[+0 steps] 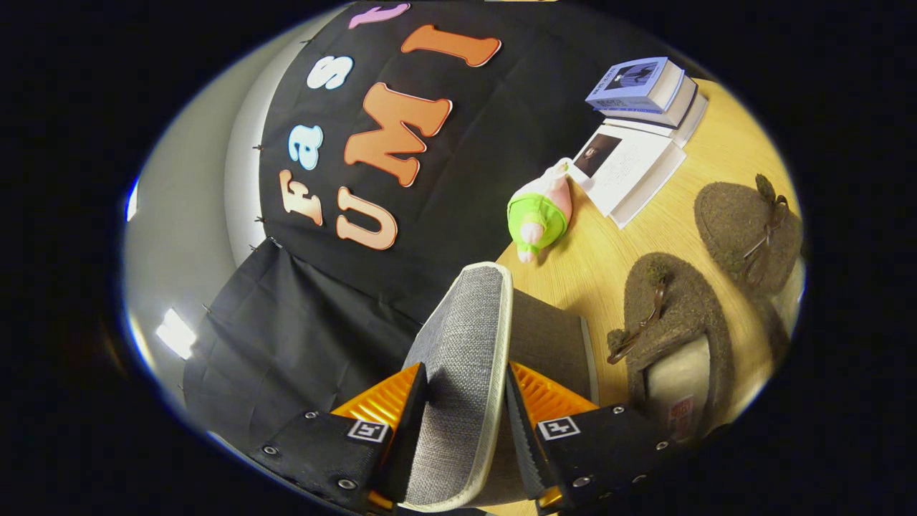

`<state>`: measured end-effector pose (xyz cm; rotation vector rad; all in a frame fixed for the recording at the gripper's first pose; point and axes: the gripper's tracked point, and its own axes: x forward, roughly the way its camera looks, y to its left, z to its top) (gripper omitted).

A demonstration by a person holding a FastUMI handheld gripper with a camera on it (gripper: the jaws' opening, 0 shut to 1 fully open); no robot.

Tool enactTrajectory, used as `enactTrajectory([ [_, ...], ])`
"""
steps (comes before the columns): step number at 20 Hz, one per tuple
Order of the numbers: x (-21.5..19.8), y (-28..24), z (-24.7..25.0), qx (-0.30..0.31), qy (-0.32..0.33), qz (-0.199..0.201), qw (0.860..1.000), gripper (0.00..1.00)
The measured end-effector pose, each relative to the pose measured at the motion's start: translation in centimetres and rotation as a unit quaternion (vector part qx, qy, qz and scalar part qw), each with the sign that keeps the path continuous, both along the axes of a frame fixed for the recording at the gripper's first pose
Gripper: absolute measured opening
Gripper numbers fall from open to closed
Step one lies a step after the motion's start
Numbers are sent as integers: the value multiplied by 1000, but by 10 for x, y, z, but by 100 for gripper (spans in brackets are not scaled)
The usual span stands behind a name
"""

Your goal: Open the storage box then place both shoes into the box .Put the left shoe in first, then the right shoe, with the right side of both shoes facing outward in a uniform manner.

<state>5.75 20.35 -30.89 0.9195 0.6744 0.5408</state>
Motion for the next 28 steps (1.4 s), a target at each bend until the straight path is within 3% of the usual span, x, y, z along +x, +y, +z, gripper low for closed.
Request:
enactTrajectory([
  [2, 7, -10, 10, 17, -2, -24, 1000, 40],
  [3, 6, -10, 14, 25, -2, -26, 999, 22],
  [5, 5, -8, 19, 25, 2, -26, 999, 10],
  [7, 5, -7, 26, 14, 1, -27, 1000, 5],
  [19, -12, 31, 108, -22, -29, -23, 999, 4],
  [28, -33, 121, 178, -50, -89, 0, 995, 4],
])
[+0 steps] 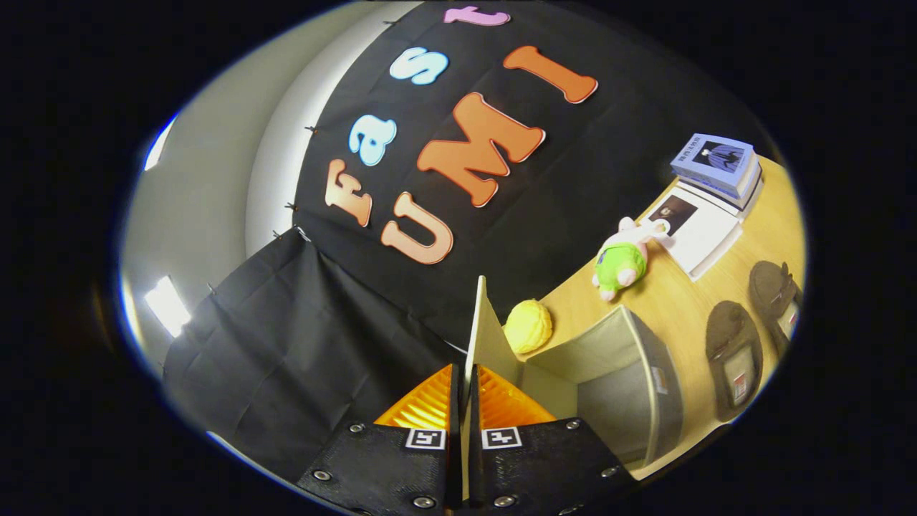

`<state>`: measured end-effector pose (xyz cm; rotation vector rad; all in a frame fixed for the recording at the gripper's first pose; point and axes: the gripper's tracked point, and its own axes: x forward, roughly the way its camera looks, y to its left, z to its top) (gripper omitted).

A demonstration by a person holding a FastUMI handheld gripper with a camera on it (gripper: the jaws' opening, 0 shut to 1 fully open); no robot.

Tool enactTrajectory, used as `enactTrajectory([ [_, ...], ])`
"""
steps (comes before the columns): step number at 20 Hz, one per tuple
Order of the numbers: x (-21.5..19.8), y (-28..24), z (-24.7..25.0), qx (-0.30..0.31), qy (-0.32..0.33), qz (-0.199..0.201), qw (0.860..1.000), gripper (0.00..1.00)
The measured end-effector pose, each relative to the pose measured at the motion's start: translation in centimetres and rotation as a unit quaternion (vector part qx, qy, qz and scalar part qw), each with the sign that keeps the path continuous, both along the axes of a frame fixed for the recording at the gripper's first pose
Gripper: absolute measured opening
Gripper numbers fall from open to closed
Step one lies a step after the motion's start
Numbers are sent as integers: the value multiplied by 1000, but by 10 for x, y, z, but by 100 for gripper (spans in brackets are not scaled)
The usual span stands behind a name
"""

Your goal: Open the storage box then place both shoes into the box .Put the left shoe in first, then the right shoe, with the right side of both shoes facing outward in a uniform manner.

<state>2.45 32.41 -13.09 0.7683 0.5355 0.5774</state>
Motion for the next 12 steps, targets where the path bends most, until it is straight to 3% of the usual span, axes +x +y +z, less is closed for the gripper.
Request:
enactTrajectory([
  [10, -20, 108, 9, -16, -35, 66, 997, 10],
  [12, -28, 120, 4, -23, -39, 91, 995, 23],
])
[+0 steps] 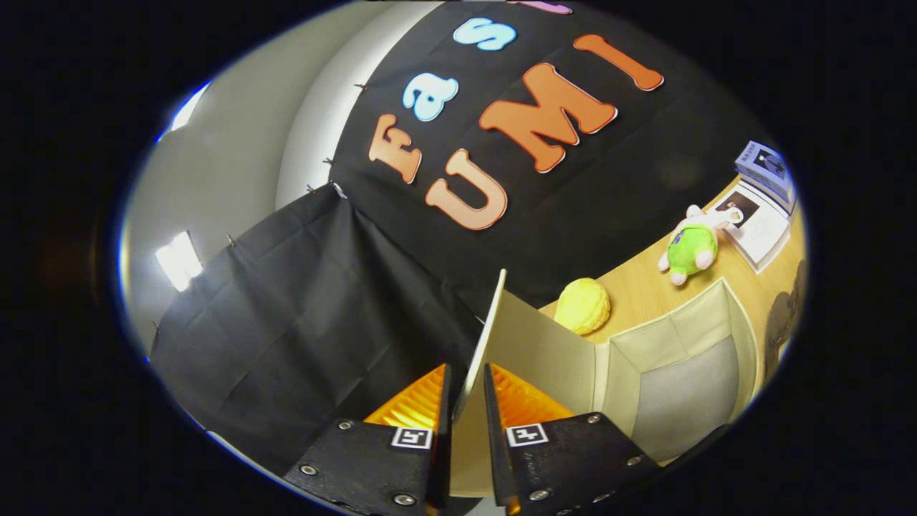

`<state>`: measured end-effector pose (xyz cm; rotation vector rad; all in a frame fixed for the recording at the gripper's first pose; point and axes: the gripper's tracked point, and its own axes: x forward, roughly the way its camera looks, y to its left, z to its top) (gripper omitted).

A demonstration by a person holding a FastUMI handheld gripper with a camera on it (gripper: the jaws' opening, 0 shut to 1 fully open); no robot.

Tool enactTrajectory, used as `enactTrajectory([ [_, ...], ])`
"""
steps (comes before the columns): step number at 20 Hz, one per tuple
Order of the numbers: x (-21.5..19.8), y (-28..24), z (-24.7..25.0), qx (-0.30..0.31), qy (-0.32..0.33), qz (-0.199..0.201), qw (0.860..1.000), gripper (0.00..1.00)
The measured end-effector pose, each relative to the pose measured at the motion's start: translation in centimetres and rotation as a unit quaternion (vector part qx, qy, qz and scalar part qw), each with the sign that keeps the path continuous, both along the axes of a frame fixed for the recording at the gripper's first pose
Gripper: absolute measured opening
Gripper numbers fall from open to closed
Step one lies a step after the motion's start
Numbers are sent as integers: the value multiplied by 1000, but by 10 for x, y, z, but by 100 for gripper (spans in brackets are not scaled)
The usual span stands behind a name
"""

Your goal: Open the storage box then place both shoes into the box .Put the left shoe in first, then the right shoe, with the right side of both shoes facing outward in a uniform manner.

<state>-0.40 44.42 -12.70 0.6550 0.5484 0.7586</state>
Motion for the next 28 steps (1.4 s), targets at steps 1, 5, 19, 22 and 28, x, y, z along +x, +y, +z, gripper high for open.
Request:
enactTrajectory([
  [1, -1, 2, -2, -3, -1, 4, 1000, 38],
  [5, 5, -16, -7, -36, -32, -15, 999, 86],
  [19, 48, -206, -55, -179, -85, -169, 965, 98],
  [22, 52, -245, -82, -216, -76, -198, 953, 98],
  [28, 50, -298, -140, -272, -44, -225, 935, 98],
])
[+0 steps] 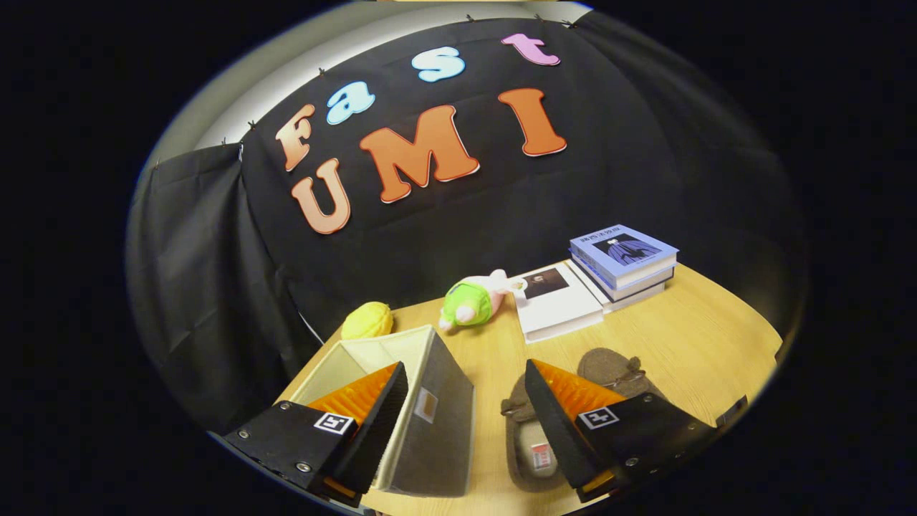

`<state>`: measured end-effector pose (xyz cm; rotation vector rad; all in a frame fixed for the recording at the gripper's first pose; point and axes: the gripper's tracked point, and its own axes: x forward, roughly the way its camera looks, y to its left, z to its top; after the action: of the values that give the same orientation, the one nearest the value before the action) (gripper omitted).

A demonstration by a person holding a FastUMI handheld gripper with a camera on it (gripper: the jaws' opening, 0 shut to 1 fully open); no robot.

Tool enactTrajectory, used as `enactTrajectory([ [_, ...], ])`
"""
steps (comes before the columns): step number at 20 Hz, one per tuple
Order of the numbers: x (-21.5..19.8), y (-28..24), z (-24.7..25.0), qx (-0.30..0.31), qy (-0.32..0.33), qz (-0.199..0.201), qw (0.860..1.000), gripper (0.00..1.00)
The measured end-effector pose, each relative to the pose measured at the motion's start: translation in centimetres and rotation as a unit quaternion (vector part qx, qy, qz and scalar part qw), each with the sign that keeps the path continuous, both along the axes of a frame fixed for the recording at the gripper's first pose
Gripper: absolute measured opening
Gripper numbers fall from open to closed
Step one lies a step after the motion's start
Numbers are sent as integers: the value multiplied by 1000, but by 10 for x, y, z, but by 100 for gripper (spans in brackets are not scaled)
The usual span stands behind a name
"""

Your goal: Open the storage box then place both shoes into the box .Put the left shoe in first, then the right shoe, with the right side of both shoes facing outward in a uniform manner.

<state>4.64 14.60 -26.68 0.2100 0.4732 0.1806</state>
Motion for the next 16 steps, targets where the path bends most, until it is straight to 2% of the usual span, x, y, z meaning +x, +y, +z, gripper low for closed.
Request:
enactTrajectory([
  [4, -5, -21, -33, -31, 22, -13, 999, 95],
  [13, -14, -54, -96, -114, 76, -27, 990, 74],
  [16, -14, -58, -118, -124, 105, -28, 986, 69],
])
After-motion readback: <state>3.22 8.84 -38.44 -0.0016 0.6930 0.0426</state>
